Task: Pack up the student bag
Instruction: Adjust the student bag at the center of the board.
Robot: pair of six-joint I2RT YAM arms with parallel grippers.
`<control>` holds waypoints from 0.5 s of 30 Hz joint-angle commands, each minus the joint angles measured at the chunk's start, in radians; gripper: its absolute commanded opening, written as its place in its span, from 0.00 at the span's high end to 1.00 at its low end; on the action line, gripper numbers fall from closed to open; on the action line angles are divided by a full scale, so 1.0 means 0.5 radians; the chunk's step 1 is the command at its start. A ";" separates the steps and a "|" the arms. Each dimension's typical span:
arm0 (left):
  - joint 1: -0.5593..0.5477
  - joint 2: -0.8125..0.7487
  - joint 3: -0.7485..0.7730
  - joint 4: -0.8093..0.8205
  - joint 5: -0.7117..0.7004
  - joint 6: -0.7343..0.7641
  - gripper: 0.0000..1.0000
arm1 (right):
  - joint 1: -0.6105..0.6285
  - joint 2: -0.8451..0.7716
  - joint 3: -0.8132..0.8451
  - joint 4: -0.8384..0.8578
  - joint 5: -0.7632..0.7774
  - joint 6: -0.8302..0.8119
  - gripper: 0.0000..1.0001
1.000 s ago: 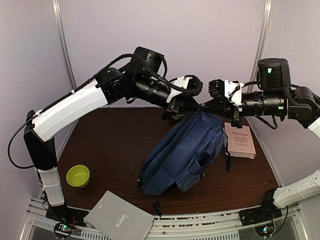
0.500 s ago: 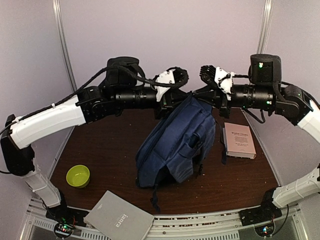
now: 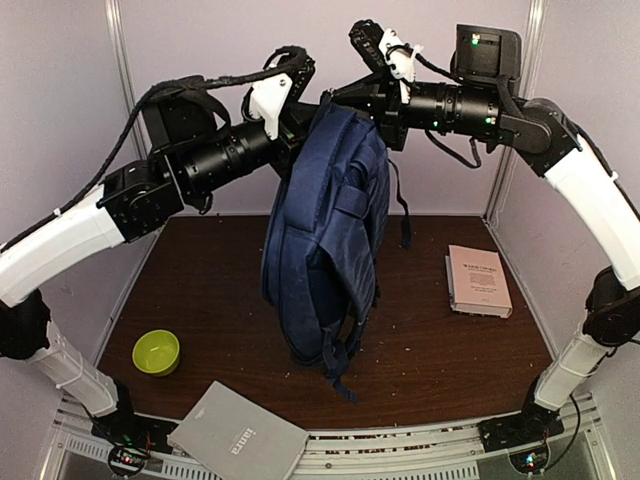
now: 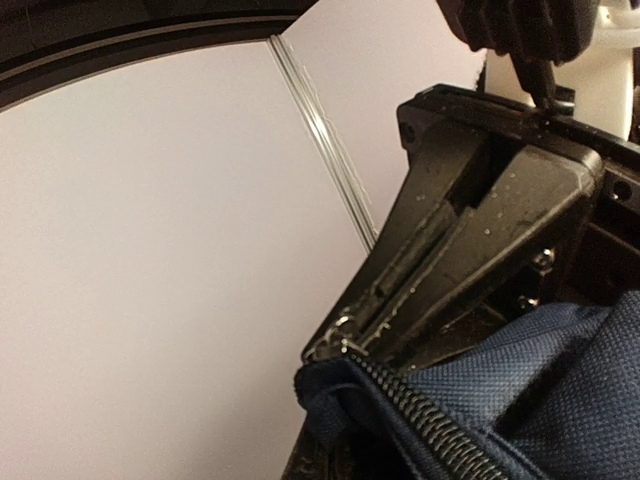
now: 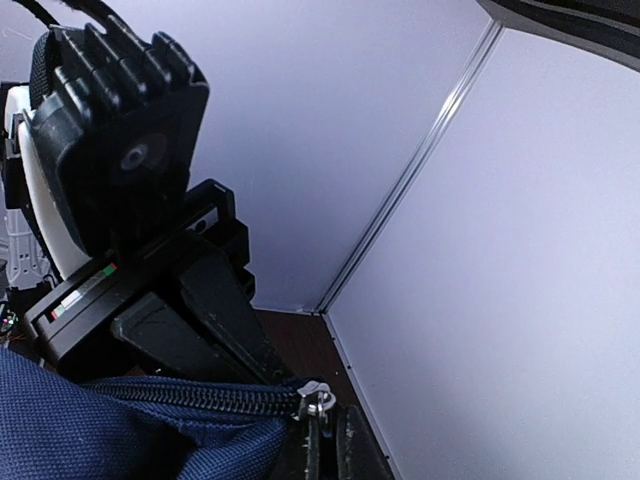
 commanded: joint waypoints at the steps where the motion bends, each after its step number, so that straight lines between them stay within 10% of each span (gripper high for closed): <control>1: -0.408 -0.077 -0.050 0.271 0.108 0.119 1.00 | -0.056 -0.136 0.186 1.045 -0.069 0.158 1.00; 15: -0.479 -0.564 -0.372 -0.230 -0.460 0.174 1.00 | -0.187 -0.832 -0.963 0.467 -0.703 -0.085 1.00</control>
